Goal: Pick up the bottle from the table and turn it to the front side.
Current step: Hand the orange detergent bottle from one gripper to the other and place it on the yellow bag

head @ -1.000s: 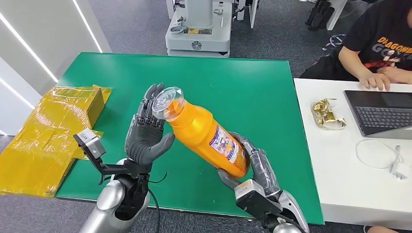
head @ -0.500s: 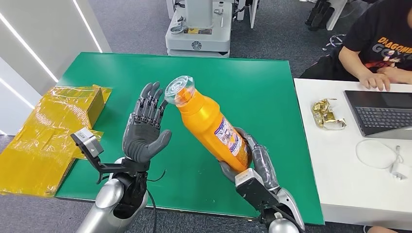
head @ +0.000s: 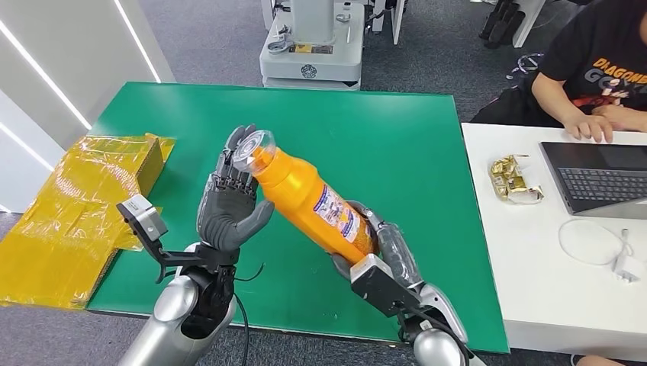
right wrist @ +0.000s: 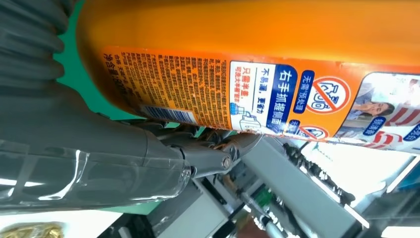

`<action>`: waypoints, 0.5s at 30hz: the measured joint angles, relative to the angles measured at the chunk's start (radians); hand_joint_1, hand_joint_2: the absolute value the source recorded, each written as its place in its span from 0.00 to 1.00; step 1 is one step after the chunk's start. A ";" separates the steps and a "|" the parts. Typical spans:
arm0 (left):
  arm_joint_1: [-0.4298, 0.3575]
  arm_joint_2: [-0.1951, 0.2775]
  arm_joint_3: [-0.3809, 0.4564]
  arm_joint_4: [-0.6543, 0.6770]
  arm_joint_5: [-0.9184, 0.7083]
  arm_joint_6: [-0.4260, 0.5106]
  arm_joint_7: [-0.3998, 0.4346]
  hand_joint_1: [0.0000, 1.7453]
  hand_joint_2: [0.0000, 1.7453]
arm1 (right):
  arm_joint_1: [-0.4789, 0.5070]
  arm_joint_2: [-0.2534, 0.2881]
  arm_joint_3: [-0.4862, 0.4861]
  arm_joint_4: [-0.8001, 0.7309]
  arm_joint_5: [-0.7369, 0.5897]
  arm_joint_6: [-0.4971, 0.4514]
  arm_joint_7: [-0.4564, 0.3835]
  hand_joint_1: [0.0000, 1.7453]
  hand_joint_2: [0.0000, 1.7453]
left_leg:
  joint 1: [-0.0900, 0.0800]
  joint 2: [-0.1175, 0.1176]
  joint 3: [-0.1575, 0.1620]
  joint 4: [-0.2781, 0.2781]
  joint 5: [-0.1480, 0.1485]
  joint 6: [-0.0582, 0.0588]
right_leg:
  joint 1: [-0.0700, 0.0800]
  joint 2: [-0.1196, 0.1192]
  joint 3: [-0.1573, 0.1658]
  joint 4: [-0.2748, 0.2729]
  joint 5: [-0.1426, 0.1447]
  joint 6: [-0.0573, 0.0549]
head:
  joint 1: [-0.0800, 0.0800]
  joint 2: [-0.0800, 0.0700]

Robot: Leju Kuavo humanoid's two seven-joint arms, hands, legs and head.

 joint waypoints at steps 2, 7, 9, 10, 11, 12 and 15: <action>-0.003 0.001 0.000 0.005 0.003 -0.007 0.000 0.00 1.00 | -0.005 0.000 0.008 0.008 0.014 0.038 0.009 1.00 1.00 | 0.000 0.000 0.000 0.000 0.000 0.000 | 0.000 0.000 0.000 0.000 0.000 0.000 | 0.000 0.000; -0.009 0.001 -0.001 0.020 0.007 -0.017 0.000 0.00 1.00 | -0.008 -0.003 0.014 0.019 0.029 0.079 0.015 1.00 1.00 | 0.000 0.000 0.000 0.000 0.000 0.000 | 0.000 0.000 0.000 0.000 0.000 0.000 | 0.000 0.000; -0.010 0.001 -0.001 0.025 0.007 -0.018 0.000 0.00 1.00 | -0.010 -0.004 0.014 0.022 0.029 0.088 0.014 1.00 1.00 | 0.000 0.000 0.000 0.000 0.000 0.000 | 0.000 0.000 0.000 0.000 0.000 0.000 | 0.000 0.000; -0.011 0.001 -0.001 0.027 0.008 -0.019 0.000 0.00 1.00 | -0.011 -0.004 0.014 0.024 0.029 0.095 0.014 1.00 1.00 | 0.000 0.000 0.000 0.000 0.000 0.000 | 0.000 0.000 0.000 0.000 0.000 0.000 | 0.000 0.000; -0.012 0.001 -0.001 0.030 0.008 -0.019 0.000 0.00 1.00 | -0.013 -0.005 0.015 0.026 0.029 0.105 0.013 1.00 1.00 | 0.000 0.000 0.000 0.000 0.000 0.000 | 0.000 0.000 0.000 0.000 0.000 0.000 | 0.000 0.000; -0.014 0.001 -0.001 0.033 0.009 -0.020 0.000 0.00 1.00 | -0.016 -0.006 0.017 0.028 0.029 0.114 0.011 1.00 1.00 | 0.000 0.000 0.000 0.000 0.000 0.000 | 0.000 0.000 0.000 0.000 0.000 0.000 | 0.000 0.000; -0.016 0.001 -0.001 0.040 0.009 -0.023 0.000 0.00 1.00 | -0.025 -0.007 0.023 0.035 0.030 0.130 0.006 1.00 1.00 | 0.000 0.000 0.000 0.000 0.000 0.000 | 0.000 0.000 0.000 0.000 0.000 0.000 | 0.000 0.000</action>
